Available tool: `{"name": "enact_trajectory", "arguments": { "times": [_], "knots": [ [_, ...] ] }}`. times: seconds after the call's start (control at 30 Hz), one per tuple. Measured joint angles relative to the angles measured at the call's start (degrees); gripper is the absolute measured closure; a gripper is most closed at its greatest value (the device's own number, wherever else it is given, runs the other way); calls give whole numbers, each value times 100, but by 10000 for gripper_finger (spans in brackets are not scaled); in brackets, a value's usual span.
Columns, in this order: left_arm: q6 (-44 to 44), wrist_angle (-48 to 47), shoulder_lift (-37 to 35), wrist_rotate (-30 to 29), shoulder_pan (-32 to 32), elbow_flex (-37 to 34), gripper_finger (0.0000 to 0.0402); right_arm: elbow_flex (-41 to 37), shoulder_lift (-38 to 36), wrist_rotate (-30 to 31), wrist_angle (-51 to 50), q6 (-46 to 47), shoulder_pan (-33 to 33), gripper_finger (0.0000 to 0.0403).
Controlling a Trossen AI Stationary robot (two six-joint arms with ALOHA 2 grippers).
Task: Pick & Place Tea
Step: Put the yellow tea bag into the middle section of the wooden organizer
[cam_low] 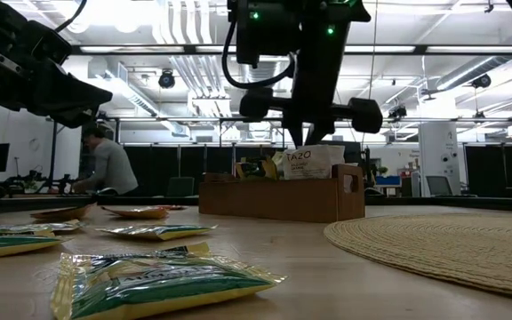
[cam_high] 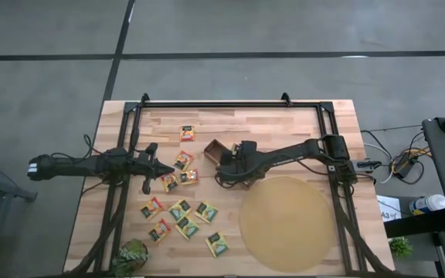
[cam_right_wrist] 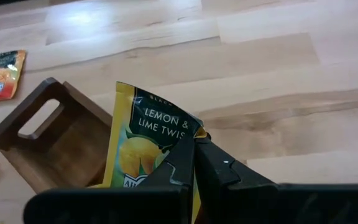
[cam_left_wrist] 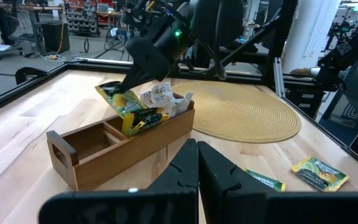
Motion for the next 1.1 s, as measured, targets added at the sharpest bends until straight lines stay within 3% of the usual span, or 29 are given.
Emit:
{"name": "enact_trajectory", "arguments": {
  "times": [0.23,0.53,0.9,1.1],
  "knots": [
    [0,0,0,0,0,0,402,-11,0,-45,252,-72,2,385],
    [0,0,0,0,0,-2,402,-22,0,-270,224,-52,-23,322],
    [0,0,0,0,-2,0,402,-31,-119,-328,-752,144,-25,286],
    [-2,0,-2,0,-1,0,402,-11,-252,-289,-760,-938,-136,277]
  ]
}}
